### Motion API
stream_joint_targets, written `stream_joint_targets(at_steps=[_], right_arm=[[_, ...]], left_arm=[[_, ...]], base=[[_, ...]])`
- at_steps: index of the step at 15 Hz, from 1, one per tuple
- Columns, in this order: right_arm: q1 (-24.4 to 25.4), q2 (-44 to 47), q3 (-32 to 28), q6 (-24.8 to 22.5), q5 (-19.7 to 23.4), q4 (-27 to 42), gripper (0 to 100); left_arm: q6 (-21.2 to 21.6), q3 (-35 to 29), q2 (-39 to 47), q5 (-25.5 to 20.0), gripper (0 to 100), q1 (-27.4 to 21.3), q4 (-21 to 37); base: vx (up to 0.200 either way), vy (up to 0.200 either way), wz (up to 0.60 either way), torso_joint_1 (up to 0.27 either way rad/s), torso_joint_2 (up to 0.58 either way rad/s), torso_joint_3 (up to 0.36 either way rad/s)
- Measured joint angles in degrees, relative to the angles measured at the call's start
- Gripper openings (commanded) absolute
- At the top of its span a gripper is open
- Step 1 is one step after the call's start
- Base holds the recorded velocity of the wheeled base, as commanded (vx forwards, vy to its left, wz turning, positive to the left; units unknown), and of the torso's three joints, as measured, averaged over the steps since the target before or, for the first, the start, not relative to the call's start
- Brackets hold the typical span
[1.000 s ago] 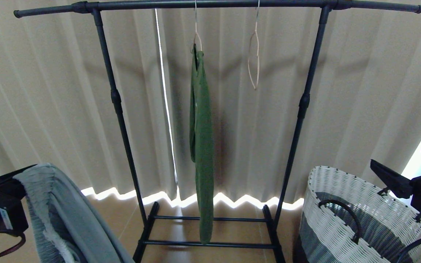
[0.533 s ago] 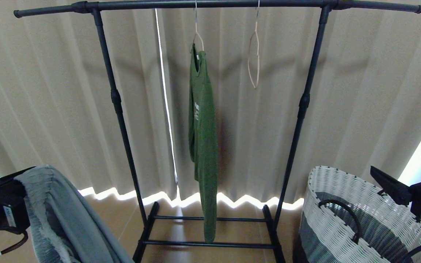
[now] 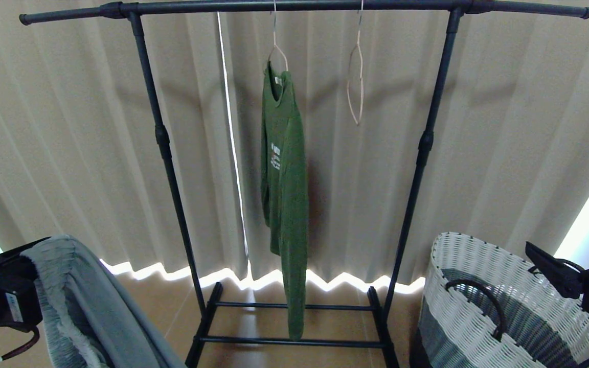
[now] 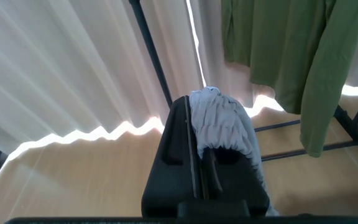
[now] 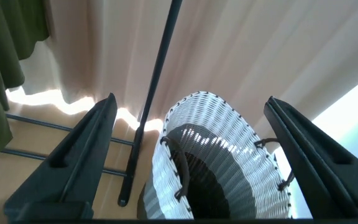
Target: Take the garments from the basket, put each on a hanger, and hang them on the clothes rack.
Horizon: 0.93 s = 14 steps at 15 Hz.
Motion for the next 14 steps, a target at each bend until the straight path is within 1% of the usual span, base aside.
stream_joint_targets(at_steps=[4,6,9,10,11,14], right_arm=[[0.05,-0.39,-0.30,0.00,0.00,0.00,100],[0.00,-0.43,-0.24,-0.05,0.00,0.13,100],[0.05,-0.69,0.00,-0.07,0.10,0.02,100],[0.02,-0.69,0.06,-0.07,0.10,0.11,100],[0.02,-0.72,0.04,-0.13,0.10,-0.06,100],[0.00,-0.72,-0.09,-0.33,0.11,0.16,100]], left_arm=[[1.69,0.91,-0.94,0.00,0,-0.09,0.09],[1.74,1.00,-1.05,0.00,0,-0.09,0.09],[1.80,1.27,-1.44,-0.01,0,-0.17,0.02],[2.13,1.35,-1.48,-0.01,0,-0.17,0.02],[2.38,1.38,-1.63,-0.01,0,-0.20,-0.11],[2.95,1.74,-2.10,-0.09,0,-0.20,0.13]], base=[[0.000,0.000,0.00,0.144,-0.19,-0.227],[0.000,0.000,0.00,0.203,-0.58,-0.251],[0.000,0.000,0.00,0.059,-0.57,-0.256],[0.000,0.000,0.00,0.159,-0.50,-0.261],[0.000,0.000,0.00,0.246,-0.48,-0.251],[0.000,0.000,0.00,0.360,-0.47,-0.258]])
